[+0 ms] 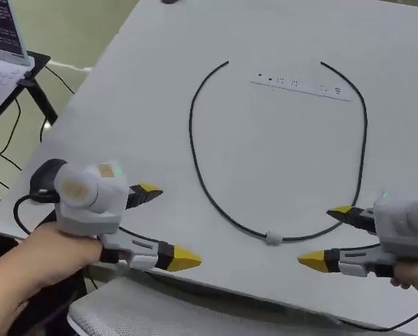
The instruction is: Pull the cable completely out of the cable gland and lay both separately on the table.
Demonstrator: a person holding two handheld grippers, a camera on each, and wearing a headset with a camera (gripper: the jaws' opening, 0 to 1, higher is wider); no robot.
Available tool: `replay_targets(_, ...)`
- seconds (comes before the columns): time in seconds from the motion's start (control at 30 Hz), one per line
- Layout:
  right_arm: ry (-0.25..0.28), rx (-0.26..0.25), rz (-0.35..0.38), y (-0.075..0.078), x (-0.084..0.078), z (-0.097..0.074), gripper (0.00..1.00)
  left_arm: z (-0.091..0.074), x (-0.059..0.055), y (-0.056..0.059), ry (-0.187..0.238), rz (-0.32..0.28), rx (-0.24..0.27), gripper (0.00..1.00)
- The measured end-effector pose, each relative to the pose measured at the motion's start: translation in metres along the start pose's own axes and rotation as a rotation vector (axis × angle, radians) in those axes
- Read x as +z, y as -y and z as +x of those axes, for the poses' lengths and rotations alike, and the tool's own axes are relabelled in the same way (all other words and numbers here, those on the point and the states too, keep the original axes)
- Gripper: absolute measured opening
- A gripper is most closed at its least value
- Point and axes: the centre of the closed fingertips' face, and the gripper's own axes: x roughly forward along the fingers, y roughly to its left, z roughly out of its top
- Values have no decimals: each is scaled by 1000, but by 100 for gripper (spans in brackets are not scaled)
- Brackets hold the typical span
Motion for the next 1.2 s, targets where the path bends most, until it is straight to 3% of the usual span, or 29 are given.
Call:
replay_targets(0.53,-128,57,-164,-7,-5,45,41,2,-12,5,-8,2,-31,93)
replay_targets(0.8,-220,80,-248,-2,-18,63,36,4,-18,9,-18,1,-47,93)
replay_targets(1.2,-276,110,-287,2,-27,76,21,6,-23,13,-29,5,-65,93)
